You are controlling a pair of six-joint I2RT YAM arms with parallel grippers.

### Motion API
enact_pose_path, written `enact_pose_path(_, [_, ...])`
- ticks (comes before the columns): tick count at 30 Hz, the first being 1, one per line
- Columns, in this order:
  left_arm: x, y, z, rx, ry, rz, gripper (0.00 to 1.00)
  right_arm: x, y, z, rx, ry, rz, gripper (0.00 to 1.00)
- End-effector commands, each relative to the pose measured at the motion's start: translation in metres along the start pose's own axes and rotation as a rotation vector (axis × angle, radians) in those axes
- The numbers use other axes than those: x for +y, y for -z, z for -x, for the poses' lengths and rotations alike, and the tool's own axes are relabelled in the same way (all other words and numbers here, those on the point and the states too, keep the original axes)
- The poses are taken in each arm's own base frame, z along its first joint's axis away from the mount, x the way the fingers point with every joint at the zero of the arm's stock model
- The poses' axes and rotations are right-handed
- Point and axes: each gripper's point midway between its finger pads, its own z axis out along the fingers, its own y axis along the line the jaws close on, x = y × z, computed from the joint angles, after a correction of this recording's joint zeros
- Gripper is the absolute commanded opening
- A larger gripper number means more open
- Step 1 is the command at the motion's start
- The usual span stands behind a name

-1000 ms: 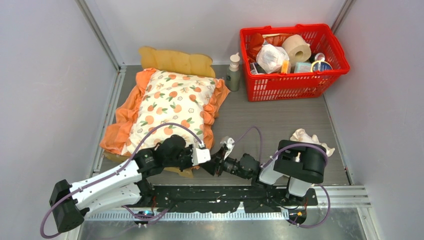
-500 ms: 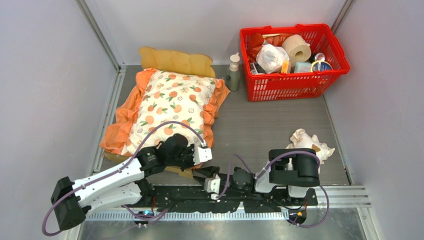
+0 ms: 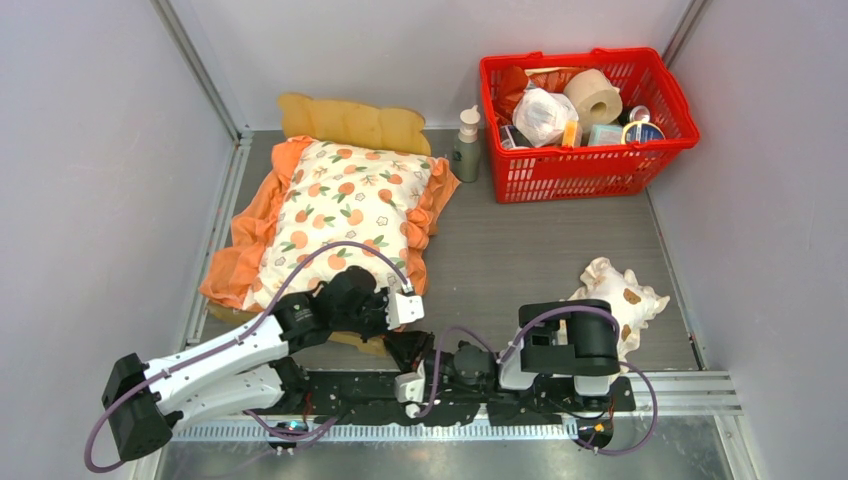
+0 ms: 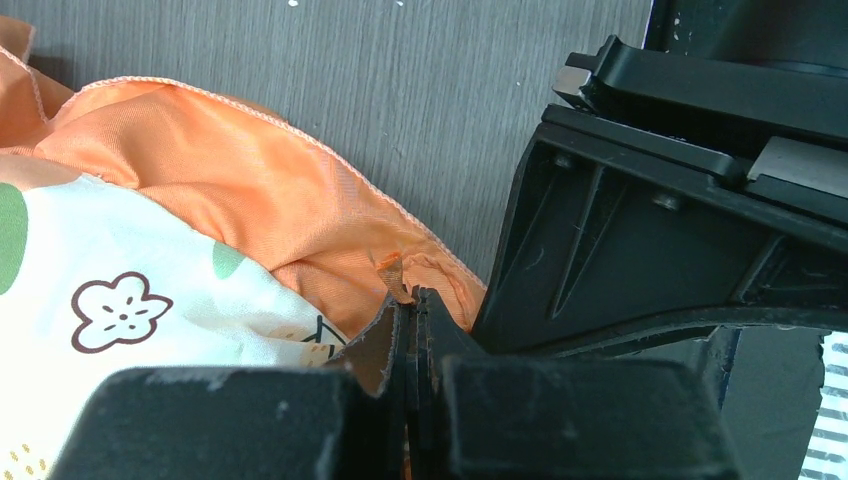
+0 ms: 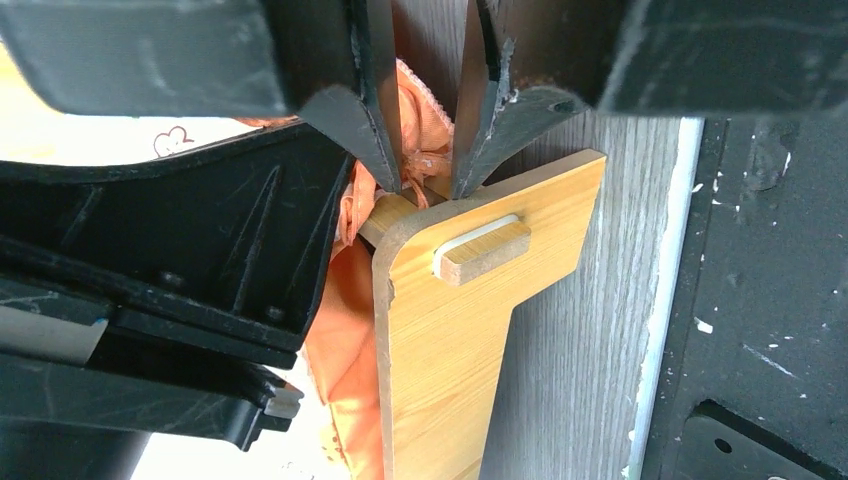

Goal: Set up the pet bed
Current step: Tie the ropes to the bed frame.

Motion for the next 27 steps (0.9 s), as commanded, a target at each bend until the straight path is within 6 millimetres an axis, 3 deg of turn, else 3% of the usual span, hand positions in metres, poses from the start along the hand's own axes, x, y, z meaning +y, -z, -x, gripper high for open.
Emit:
enact_pose_path(1, [0.002,0.005,0.008,-0.013,0.016,-0.001,0.00,-0.035,-0.008,0.025,-0.084,0.029,-0.144,0.31])
enact_pose_path(13, [0.000,0.005,0.006,-0.010,0.018,-0.006,0.00,-0.037,-0.018,0.020,-0.043,0.087,-0.170,0.29])
enact_pose_path(18, [0.001,0.004,0.006,-0.005,0.018,-0.006,0.00,-0.038,-0.015,0.017,-0.024,0.127,-0.174,0.23])
enact_pose_path(27, [0.001,0.004,0.007,-0.008,0.020,-0.008,0.00,-0.036,-0.019,0.025,-0.054,0.185,-0.159,0.26])
